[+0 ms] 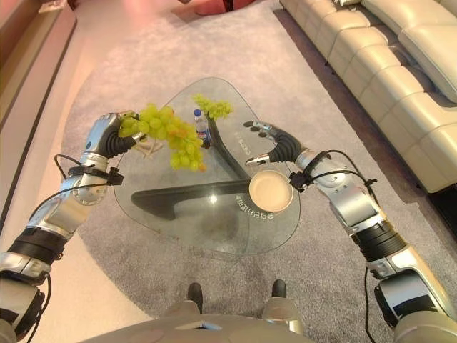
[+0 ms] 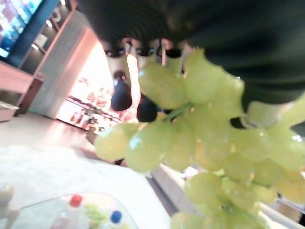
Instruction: Pick up fruits into the plate
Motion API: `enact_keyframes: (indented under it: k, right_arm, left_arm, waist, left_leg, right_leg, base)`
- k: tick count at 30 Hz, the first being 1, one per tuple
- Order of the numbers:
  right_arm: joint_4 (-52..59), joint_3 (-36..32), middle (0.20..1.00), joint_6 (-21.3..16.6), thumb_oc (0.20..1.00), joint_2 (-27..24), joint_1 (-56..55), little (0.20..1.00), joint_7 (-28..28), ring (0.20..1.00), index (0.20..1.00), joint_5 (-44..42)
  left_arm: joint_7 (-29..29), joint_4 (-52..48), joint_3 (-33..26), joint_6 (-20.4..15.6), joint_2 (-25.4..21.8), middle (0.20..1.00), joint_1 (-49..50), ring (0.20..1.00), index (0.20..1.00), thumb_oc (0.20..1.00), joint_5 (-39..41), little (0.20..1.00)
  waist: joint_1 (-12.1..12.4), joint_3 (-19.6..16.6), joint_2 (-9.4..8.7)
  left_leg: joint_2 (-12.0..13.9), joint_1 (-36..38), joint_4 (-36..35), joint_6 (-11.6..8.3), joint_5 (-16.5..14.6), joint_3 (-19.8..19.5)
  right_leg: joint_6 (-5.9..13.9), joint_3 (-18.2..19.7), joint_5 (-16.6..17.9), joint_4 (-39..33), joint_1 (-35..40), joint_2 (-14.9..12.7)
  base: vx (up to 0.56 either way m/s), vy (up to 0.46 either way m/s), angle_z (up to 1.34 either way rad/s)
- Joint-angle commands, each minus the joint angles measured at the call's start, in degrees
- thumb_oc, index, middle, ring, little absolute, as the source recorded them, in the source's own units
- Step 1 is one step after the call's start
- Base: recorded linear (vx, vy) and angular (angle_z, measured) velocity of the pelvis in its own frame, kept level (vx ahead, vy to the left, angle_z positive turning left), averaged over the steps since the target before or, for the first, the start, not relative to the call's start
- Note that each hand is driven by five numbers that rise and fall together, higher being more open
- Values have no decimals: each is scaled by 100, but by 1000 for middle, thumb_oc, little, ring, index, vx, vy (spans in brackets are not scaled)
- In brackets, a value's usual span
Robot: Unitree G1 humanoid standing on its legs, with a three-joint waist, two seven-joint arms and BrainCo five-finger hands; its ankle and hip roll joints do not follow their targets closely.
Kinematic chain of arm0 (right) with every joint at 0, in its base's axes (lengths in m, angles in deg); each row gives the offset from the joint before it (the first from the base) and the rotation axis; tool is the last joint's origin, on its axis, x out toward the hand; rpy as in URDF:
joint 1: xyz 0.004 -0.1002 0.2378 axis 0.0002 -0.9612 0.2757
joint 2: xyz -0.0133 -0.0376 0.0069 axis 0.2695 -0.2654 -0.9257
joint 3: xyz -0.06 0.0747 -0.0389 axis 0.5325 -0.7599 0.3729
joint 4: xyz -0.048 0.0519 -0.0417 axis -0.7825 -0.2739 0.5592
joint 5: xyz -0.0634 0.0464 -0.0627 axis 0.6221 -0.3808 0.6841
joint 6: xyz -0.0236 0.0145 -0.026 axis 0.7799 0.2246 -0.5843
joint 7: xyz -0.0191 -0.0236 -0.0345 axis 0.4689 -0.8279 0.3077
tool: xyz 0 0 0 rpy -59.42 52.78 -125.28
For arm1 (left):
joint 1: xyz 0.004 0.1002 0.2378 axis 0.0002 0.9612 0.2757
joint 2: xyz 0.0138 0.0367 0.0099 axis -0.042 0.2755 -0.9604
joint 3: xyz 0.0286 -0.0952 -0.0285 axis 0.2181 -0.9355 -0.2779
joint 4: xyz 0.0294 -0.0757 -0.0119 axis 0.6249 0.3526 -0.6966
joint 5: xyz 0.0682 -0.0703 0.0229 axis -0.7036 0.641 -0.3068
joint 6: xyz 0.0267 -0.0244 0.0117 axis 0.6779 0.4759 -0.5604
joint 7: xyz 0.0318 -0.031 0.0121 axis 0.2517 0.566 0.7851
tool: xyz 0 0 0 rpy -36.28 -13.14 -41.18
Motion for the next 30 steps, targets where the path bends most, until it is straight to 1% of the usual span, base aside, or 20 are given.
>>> enact_keyframes:
  k: [1,5,8,13,15,16,18,22,26,30]
  right_arm:
    - [297,298,1000,207,1000,186,158,1000,138,1000,1000,-840]
    - [390,477,1000,407,1000,454,182,1000,139,1000,1000,-1234]
    - [489,654,1000,486,1000,694,254,1000,-19,1000,1000,-1366]
    - [724,754,1000,603,1000,903,347,1000,-250,1000,1000,-1594]
    - [812,770,1000,369,1000,974,399,1000,-328,1000,1000,-1484]
    - [836,773,1000,338,1000,987,418,1000,-345,1000,1000,-1488]
    - [949,793,1000,360,1000,1097,501,1000,-487,1000,1000,-1729]
    - [1083,822,1000,360,1000,1247,523,1000,-599,1000,1000,-1882]
    - [1247,869,1000,238,1000,1367,445,1000,-771,1000,1000,-1940]
    - [1398,836,1000,92,1000,1357,394,1000,-987,1000,1000,-1892]
  left_arm:
    - [67,-262,46,-398,-45,200,-104,200,200,200,-123,200]
    - [60,-407,93,-480,-12,200,-91,200,200,200,-124,200]
    - [26,-553,142,-498,62,200,-90,200,200,200,-155,200]
    - [-58,-762,207,-513,115,200,-120,200,200,200,-177,200]
    - [-97,-843,251,-508,144,200,-144,200,200,200,-224,200]
    - [-96,-857,255,-510,157,200,-144,200,200,200,-254,200]
    - [-103,-935,336,-481,204,200,-190,200,200,200,-362,200]
    - [-109,-1103,381,-475,241,200,-192,200,200,200,-573,200]
    - [-147,-1299,394,-435,187,200,-151,200,200,200,-630,200]
    - [-274,-1517,337,-342,172,200,-56,200,200,200,-647,200]
  waist:
    - [41,-470,-112]
    - [54,-492,-114]
    - [70,-504,-109]
    - [77,-507,-105]
    - [82,-501,-99]
    - [83,-500,-97]
    - [85,-492,-82]
    - [100,-478,-63]
    - [116,-484,-30]
    - [132,-495,-22]
  left_leg:
    - [-303,-241,530,175,-941,-9]
    - [-270,-185,510,168,-942,27]
    - [-250,-141,492,162,-943,48]
    - [-234,-124,501,165,-961,62]
    - [-235,-120,502,174,-972,63]
    - [-236,-117,499,176,-974,62]
    - [-232,-112,491,173,-986,59]
    - [-237,-120,490,177,-999,44]
    - [-229,-106,448,162,-984,65]
    - [-229,-125,449,160,-980,73]
  right_leg:
    - [17,-382,-686,516,64,-26]
    - [30,-384,-672,480,110,-35]
    - [42,-378,-656,433,151,-43]
    - [61,-350,-649,420,154,-59]
    - [68,-338,-644,410,155,-67]
    - [69,-332,-643,406,155,-65]
    - [86,-327,-633,391,150,-84]
    - [98,-308,-626,364,148,-100]
    - [138,-359,-575,298,163,-150]
    - [167,-374,-538,271,142,-182]
  base:
    - [0,0,0]
    - [-5,-16,-3]
    - [0,0,0]
    - [0,0,0]
    - [0,0,0]
    - [0,0,0]
    - [0,0,0]
    - [0,0,0]
    - [0,0,0]
    - [0,0,0]
